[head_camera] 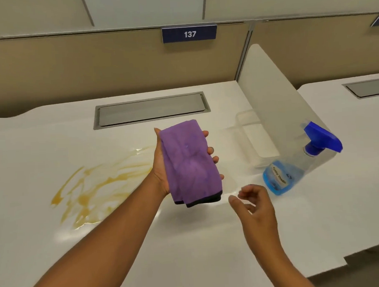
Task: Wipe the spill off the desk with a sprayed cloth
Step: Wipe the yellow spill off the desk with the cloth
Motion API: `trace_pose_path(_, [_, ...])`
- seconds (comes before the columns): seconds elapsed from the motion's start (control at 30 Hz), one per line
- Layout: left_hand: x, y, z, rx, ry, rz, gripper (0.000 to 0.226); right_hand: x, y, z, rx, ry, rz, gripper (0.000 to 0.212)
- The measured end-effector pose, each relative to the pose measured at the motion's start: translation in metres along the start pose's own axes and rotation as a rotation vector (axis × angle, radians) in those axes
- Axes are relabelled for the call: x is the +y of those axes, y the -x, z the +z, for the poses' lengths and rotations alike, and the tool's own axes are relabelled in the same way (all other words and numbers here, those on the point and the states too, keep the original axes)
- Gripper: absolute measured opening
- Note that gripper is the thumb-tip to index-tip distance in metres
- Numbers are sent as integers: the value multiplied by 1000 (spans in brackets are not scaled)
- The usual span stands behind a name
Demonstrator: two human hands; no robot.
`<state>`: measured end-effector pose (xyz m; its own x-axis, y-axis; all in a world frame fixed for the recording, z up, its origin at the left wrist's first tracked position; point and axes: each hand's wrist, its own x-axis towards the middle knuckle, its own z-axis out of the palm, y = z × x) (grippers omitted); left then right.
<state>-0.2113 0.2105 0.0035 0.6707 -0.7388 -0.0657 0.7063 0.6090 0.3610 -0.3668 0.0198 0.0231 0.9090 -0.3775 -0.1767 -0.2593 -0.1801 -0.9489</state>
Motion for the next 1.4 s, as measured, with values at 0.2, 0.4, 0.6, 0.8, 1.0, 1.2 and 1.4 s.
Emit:
trace_pose_path(0.2, [26,64,-6,232,-81,127,122,-44,-26,79,-582,92,82,107])
trace_pose_path(0.4, [63,141,-20,438,-157,297,116,-70,-38,131,-787,223,131,103])
trace_pose_path(0.6, [109,230,-48,736,-561,179,57,-90,-56,175,-835,355,-24,31])
trace_pose_path(0.8, [151,264,-64,804,-1014,93,45,-96,-76,234,-794,488,-335,36])
trace_pose_path(1.0, [158,264,-97,915,-1742,241,41,-60,-71,270,-658,713,-803,51])
trace_pose_path(1.2, [109,297,-148,711,-2363,203,41,3,-43,259,-825,938,-1095,27])
trace_pose_path(1.4, [74,342,-165,863,-2540,345,50,10,-29,285,-780,909,-1208,31])
